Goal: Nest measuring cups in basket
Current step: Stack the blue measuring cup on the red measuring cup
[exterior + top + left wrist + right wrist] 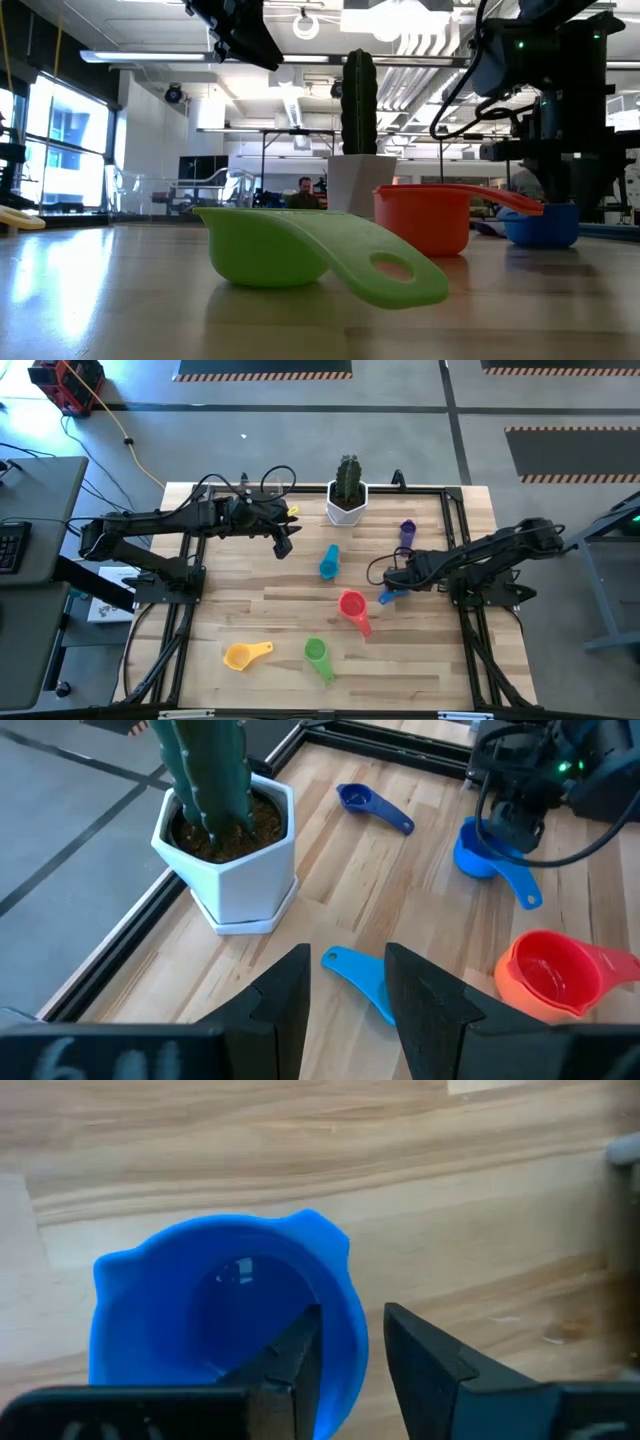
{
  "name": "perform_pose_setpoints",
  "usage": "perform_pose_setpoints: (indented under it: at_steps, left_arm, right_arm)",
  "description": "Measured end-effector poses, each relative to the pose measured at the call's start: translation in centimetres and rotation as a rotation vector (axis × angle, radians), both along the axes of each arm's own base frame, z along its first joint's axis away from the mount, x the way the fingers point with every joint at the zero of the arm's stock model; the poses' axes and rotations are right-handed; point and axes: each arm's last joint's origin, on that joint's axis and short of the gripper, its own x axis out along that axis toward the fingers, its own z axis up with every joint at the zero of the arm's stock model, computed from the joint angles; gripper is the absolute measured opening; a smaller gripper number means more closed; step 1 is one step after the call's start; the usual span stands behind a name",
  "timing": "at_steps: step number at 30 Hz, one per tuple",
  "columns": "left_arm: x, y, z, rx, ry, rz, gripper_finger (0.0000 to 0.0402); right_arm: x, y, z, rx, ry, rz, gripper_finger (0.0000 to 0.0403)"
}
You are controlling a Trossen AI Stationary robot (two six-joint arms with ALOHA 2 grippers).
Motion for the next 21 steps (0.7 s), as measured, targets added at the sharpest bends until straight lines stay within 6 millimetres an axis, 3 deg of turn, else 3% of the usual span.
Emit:
perform_pose_setpoints:
  at_steps: [7,14,21]
  left_arm:
    - [0.0,0.0,0.0,0.000,0.000,0.000,0.0122]
    - [0.0,0.0,0.0,-0.001,0.001,0.000,0.0122]
    - [-0.1,-0.1,-0.1,-0.019,0.012,-0.021,0.0122]
  right_arm:
    - [0.2,0.0,-0.3,-0.015,0.003,0.010,0.0010]
    - [0.3,0.0,0.2,-0.028,-0.017,0.033,0.0005]
    - [2.0,0.0,3.5,-0.084,-0.080,0.162,0.0002]
